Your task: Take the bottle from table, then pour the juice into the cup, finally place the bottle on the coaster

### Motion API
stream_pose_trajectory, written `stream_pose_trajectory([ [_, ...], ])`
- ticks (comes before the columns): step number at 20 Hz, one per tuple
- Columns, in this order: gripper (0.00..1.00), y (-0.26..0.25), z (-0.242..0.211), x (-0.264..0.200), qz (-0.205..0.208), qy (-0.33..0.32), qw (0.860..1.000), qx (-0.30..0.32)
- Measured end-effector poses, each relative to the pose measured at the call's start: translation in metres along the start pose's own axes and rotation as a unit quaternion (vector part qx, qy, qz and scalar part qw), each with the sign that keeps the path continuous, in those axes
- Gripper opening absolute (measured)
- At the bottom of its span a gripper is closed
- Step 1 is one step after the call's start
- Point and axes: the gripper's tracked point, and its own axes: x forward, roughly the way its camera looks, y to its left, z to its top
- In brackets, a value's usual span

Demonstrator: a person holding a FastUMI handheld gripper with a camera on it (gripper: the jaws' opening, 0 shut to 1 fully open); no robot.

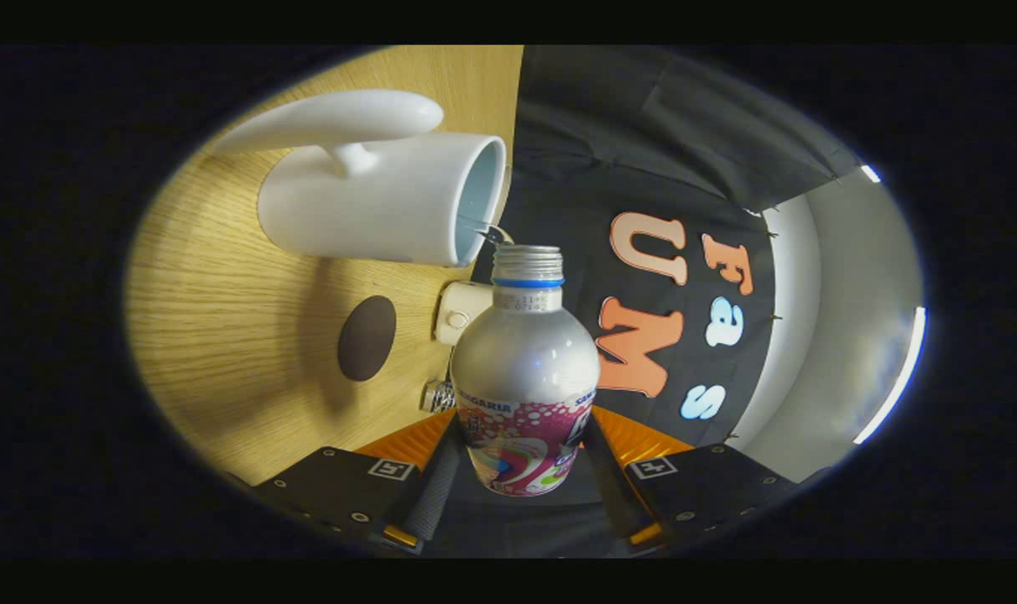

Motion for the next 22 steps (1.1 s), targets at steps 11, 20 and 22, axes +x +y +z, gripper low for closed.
stream_pose_trajectory([
  [11, 0.77, -0.0001, -0.0029, 0.0007, 0.001, -0.003, 1.000, -0.011],
  [20, 0.77, -0.0020, -0.0018, -0.0007, 0.000, -0.006, 1.000, -0.019],
  [22, 0.77, -0.0019, -0.0016, -0.0006, 0.000, -0.006, 1.000, -0.023],
])
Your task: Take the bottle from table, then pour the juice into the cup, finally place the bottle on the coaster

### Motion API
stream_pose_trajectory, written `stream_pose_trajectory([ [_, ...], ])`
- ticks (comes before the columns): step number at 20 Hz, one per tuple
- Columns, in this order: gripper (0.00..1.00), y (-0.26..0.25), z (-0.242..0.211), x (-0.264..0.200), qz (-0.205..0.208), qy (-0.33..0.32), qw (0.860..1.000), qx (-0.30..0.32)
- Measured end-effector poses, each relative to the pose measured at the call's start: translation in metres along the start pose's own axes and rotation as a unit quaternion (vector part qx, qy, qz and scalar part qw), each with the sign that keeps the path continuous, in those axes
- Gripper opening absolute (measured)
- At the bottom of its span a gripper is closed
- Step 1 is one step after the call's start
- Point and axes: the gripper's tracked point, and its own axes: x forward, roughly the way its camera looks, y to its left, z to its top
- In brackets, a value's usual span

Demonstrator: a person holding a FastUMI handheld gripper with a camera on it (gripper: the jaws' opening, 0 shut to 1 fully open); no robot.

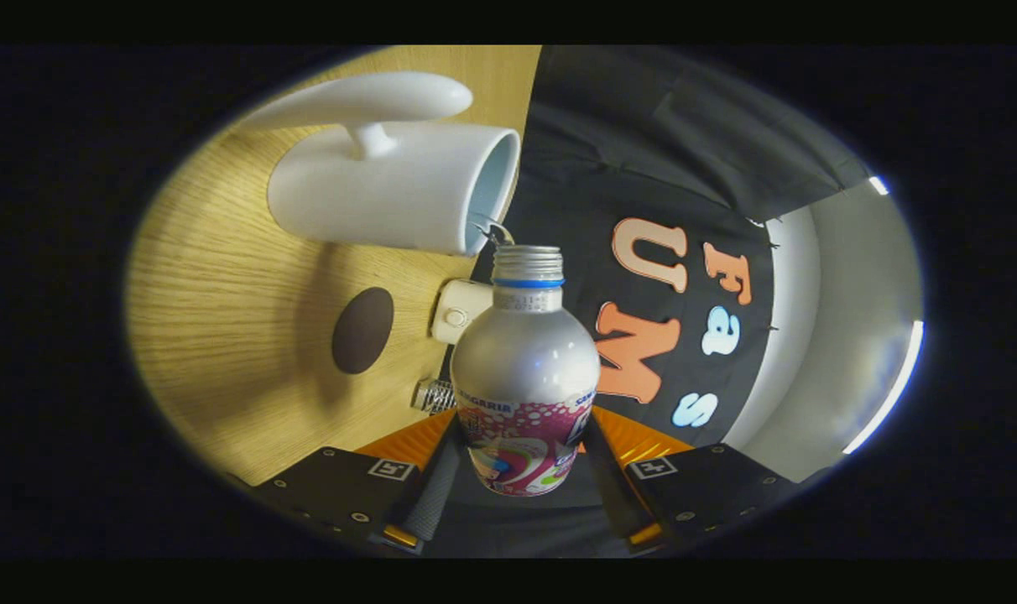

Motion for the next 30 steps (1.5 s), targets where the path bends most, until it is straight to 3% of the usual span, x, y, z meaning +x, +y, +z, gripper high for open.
stream_pose_trajectory([
  [30, 0.77, -0.039, 0.011, 0.011, -0.025, -0.039, 0.997, -0.054],
])
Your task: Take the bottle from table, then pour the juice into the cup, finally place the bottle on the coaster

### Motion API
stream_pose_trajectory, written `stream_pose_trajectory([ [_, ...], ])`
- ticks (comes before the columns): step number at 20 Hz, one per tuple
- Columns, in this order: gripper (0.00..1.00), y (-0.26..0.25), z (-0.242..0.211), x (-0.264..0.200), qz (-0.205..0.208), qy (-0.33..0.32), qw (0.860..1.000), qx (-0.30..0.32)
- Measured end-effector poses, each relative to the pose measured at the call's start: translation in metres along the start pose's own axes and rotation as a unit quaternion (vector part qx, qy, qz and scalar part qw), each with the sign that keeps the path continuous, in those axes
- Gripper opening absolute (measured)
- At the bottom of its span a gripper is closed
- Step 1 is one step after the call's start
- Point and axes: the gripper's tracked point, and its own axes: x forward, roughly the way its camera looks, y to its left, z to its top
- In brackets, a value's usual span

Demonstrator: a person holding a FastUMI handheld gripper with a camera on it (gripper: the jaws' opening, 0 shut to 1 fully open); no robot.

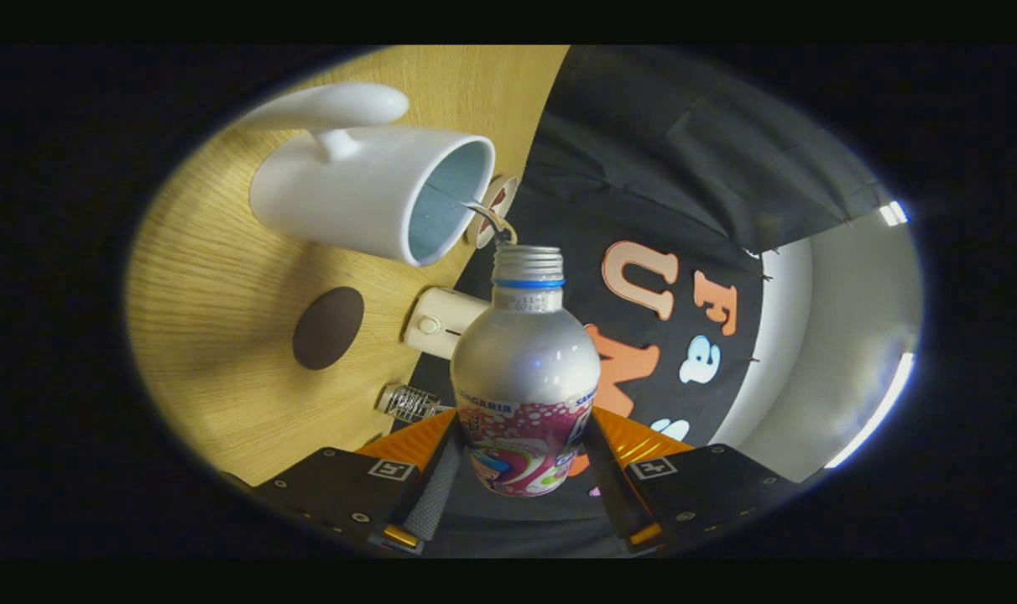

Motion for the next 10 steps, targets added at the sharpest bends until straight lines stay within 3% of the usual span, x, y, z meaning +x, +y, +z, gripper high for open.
stream_pose_trajectory([
  [10, 0.77, 0.0000, 0.0029, 0.0027, 0.003, -0.012, 1.000, -0.017],
])
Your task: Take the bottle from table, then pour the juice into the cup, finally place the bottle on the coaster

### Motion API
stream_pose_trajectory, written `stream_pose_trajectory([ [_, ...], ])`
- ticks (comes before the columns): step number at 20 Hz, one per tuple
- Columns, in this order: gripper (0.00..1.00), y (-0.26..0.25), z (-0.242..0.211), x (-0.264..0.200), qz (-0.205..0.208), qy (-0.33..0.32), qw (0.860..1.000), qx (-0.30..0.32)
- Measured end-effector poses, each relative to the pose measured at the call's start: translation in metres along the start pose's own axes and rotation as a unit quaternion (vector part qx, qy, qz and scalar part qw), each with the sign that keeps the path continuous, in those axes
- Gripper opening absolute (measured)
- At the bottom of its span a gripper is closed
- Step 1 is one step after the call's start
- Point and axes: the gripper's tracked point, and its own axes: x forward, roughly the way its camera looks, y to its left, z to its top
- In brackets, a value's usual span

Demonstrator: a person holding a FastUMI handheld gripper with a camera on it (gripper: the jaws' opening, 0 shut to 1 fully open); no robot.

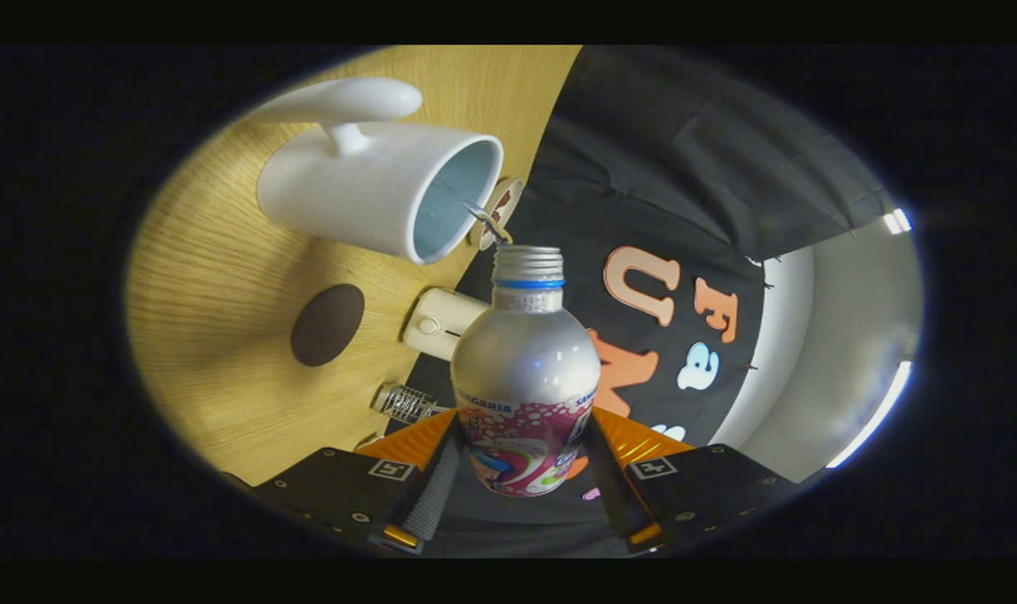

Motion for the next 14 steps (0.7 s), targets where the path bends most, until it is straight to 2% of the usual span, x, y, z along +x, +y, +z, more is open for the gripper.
stream_pose_trajectory([
  [14, 0.77, -0.0039, 0.0057, 0.0020, 0.001, -0.017, 1.000, -0.026],
])
